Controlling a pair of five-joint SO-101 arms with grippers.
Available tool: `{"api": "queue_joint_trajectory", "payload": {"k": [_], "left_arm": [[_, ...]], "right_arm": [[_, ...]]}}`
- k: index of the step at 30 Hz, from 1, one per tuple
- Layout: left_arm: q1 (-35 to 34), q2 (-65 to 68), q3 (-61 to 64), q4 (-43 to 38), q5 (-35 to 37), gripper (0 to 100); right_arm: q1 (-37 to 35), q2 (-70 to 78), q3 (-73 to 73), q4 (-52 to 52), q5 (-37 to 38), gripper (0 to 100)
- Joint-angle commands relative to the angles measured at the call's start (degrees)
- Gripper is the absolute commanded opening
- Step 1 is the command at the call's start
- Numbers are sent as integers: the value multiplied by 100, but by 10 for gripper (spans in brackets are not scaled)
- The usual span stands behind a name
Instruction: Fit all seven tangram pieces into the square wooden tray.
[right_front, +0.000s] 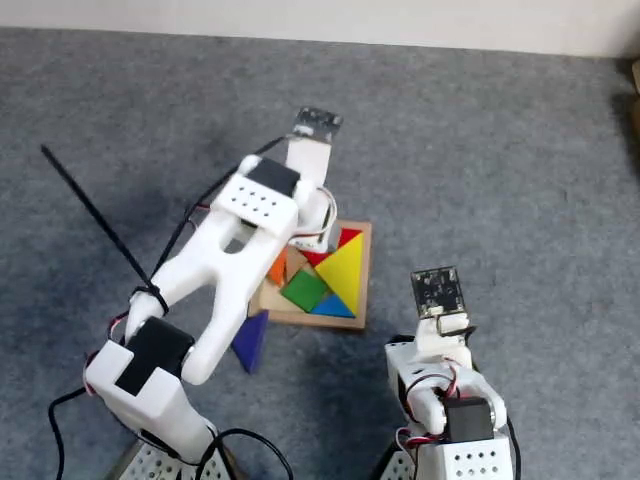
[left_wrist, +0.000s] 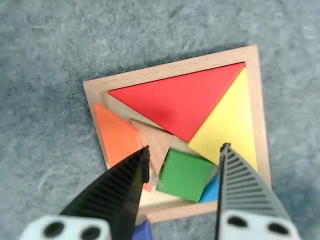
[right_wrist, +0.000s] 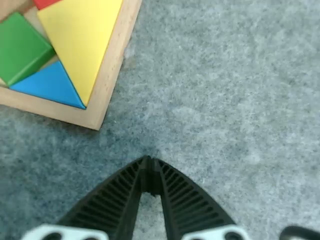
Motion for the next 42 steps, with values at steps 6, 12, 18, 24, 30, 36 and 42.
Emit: {"api": "queue_joint_trajectory", "payload": {"k": [6, 12, 18, 24, 30, 36, 42], "left_arm": [[-699, -110, -769, 818, 26, 231], [-1244, -66, -576, 642, -88, 231], [-1789, -48, 215, -62, -668, 231], [-1710, -48, 1244, -1037, -932, 231], [-1437, -40, 1675, -1521, -932, 231], [-1358, -31, 1745, -1635, -932, 231], [-1244, -57, 1921, -1591, -941, 231]], "right_arm": [[66, -75, 655, 40, -18, 5], [66, -75, 655, 40, -18, 5], [66, -75, 655, 40, -18, 5], [66, -75, 655, 40, -18, 5], [66, -75, 655, 40, -18, 5], [66, -75, 655, 40, -18, 5], [66, -75, 655, 40, -18, 5]]}}
